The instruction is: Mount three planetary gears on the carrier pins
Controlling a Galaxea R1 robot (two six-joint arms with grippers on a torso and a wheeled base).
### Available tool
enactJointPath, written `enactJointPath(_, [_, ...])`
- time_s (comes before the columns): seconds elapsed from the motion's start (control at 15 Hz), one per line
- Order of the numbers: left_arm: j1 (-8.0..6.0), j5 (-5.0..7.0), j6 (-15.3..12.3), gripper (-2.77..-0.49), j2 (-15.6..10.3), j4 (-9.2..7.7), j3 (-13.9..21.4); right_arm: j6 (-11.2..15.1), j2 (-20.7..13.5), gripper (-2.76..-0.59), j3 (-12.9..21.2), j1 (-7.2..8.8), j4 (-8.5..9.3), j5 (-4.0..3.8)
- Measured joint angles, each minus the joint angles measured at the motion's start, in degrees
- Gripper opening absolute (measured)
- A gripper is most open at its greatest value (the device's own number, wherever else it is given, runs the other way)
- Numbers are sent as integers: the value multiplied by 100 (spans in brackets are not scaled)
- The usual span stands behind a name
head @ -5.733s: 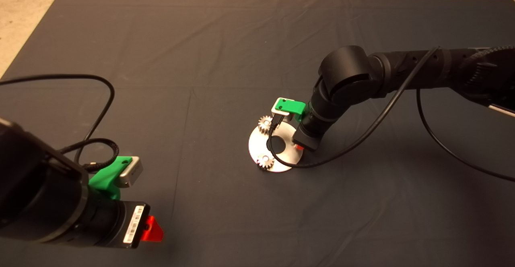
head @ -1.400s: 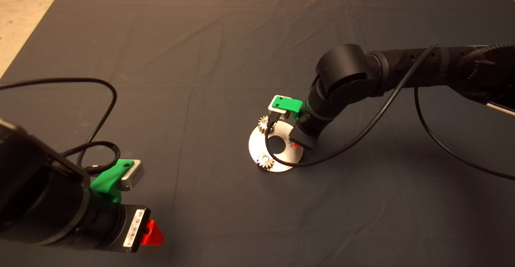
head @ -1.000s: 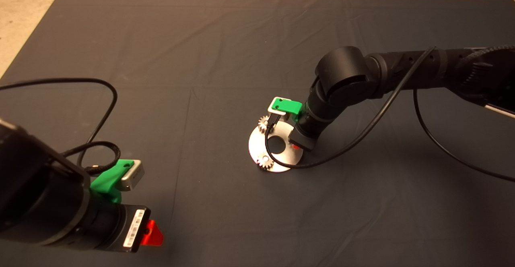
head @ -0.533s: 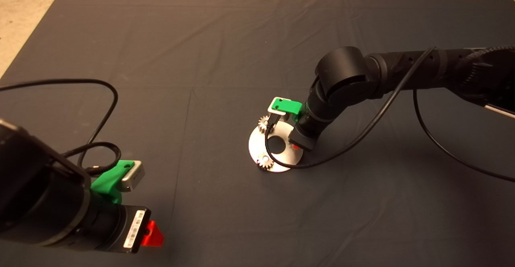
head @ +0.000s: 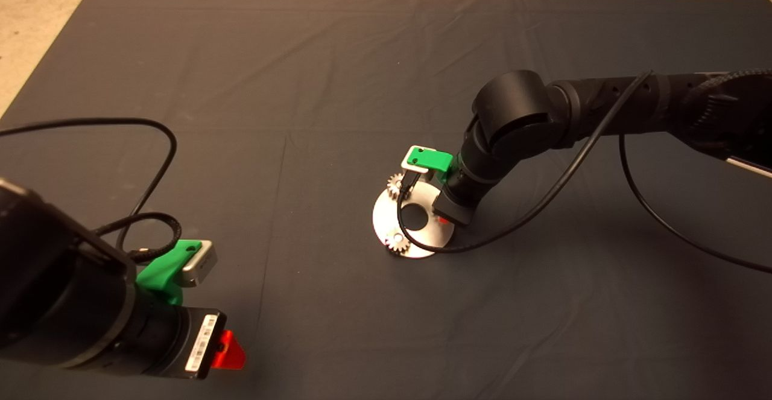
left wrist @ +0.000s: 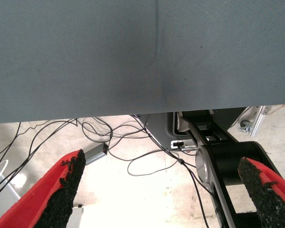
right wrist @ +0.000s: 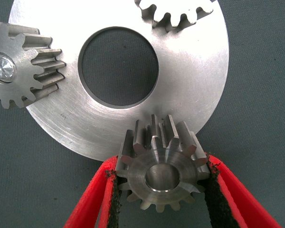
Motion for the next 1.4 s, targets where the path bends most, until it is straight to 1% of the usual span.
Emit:
enactJointPath(0.27, [0, 0, 0, -95, 0, 0, 0, 0, 0, -231, 11, -11, -17, -8])
enactJointPath(0.87, [0, 0, 0, -95, 0, 0, 0, 0, -6, -231, 41, -11, 27, -23])
enactJointPath(1.4, [0, 0, 0, -95, 2, 0, 0, -2, -20, -231, 116, -28, 60, -14])
